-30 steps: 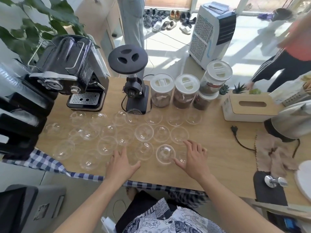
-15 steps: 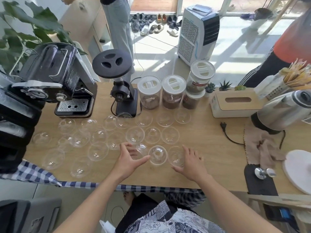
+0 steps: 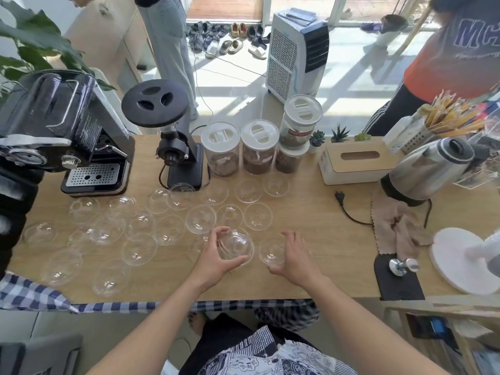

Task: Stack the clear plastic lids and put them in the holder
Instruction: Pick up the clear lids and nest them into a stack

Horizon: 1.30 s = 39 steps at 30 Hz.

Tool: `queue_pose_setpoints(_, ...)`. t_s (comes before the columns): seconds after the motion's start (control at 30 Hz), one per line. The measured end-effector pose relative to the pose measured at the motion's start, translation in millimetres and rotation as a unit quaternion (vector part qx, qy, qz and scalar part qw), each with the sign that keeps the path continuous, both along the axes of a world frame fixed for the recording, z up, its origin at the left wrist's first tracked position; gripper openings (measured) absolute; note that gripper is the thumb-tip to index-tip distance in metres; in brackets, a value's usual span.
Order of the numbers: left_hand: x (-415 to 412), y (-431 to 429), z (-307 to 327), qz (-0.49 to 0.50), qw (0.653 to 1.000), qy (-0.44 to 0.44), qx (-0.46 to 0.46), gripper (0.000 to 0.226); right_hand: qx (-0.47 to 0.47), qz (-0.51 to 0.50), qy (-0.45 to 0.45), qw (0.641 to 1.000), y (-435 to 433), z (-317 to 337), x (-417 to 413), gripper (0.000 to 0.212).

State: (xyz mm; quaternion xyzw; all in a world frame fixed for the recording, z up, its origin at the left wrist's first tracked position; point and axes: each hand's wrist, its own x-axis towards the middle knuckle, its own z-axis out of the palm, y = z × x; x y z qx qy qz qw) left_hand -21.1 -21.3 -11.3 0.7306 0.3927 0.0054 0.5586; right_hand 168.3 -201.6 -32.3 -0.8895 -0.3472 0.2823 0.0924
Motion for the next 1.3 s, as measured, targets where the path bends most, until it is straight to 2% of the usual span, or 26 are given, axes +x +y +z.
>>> queue_pose_setpoints(0.23,-10.0,-1.8,-23.0,-0.027,0.995,0.058,0.081,0.098,0.001,0.043,0.007,0.999,11.3,8.1,-7.6,0.122)
queue_pose_setpoints(0.43,-14.2,-8.9,-22.5,-0.016,0.989,0.045,0.138,0.097,0.025,0.063,0.015,0.998,17.1,16.2,-16.9,0.115)
queue_pose_setpoints(0.6,-42.0,-22.0,-6.8,0.034,0.991,-0.015,0.129,0.1,0.034,0.044,0.036,0.998,14.8,18.5,-17.0,0.113)
queue_pose_setpoints(0.73,-77.4,-41.2,-20.2,0.032,0.992,0.015,0.122,0.1,0.022,0.052,0.021,0.998,16.7,17.8,-18.8,0.113)
queue_pose_setpoints(0.83,-87.1,-47.4,-30.0,0.045,0.993,0.028,0.101,0.099,0.03,0.057,0.048,0.997,19.8,18.1,-23.5,0.113)
queue_pose_setpoints(1.13,-56.6,-47.9,-53.6,0.053,0.996,0.012,0.072,0.1,0.039,0.084,0.109,0.99,29.5,24.7,-32.9,0.115)
queue_pose_setpoints(1.23,-39.0,-45.9,-53.2,0.057,0.996,0.028,0.062,0.099,0.055,0.092,0.102,0.989,31.4,24.5,-33.0,0.116)
queue_pose_setpoints(1.3,-31.6,-43.8,-56.3,0.054,0.996,0.045,0.063,0.1,0.064,0.105,0.071,0.99,33.4,24.8,-34.2,0.108)
